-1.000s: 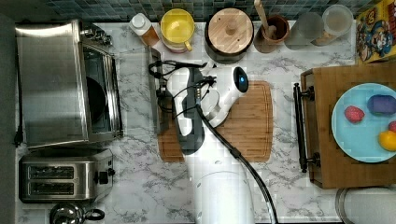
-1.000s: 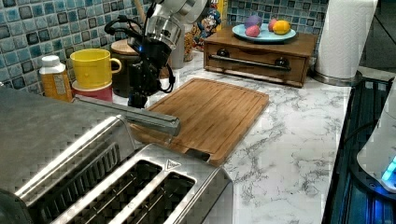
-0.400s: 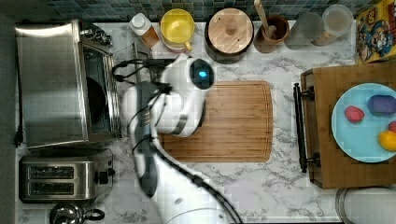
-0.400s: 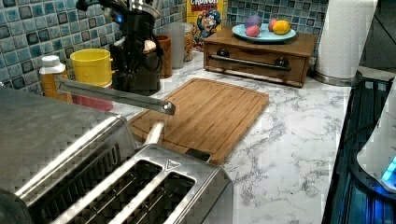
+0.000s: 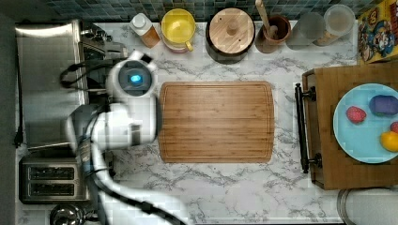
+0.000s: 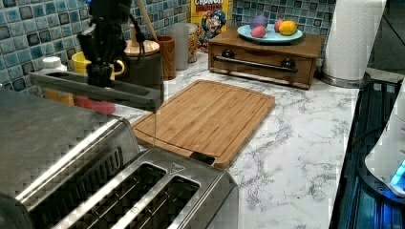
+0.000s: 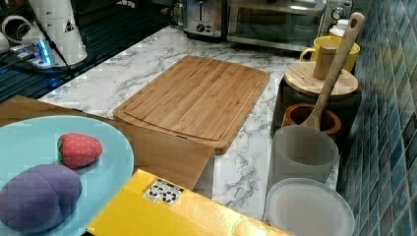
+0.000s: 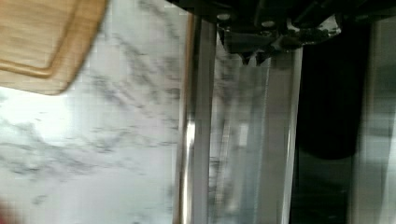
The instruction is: Close the oven.
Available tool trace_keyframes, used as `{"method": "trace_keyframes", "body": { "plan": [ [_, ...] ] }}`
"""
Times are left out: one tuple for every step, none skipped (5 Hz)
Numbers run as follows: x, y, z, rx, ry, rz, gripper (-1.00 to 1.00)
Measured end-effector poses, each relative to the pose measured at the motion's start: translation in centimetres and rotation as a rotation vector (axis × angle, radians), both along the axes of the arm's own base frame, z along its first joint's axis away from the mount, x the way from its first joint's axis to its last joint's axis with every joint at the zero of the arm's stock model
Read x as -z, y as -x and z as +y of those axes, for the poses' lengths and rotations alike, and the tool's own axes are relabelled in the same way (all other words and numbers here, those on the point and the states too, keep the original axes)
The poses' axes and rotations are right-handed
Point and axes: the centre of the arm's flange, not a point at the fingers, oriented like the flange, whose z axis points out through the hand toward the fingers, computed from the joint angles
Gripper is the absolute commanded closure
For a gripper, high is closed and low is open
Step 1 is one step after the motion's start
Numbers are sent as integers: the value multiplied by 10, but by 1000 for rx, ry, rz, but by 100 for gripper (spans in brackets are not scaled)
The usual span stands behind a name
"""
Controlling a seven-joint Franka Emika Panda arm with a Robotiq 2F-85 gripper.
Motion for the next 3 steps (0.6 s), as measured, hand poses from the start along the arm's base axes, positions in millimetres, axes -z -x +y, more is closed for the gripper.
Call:
{"method": "trace_keyframes", "body": {
  "plan": [
    [-18, 20, 59, -61, 143, -130, 100],
    [-42, 53, 109, -54, 216, -229, 100],
    [-67, 76, 124, 21, 239, -287, 100]
  ]
}}
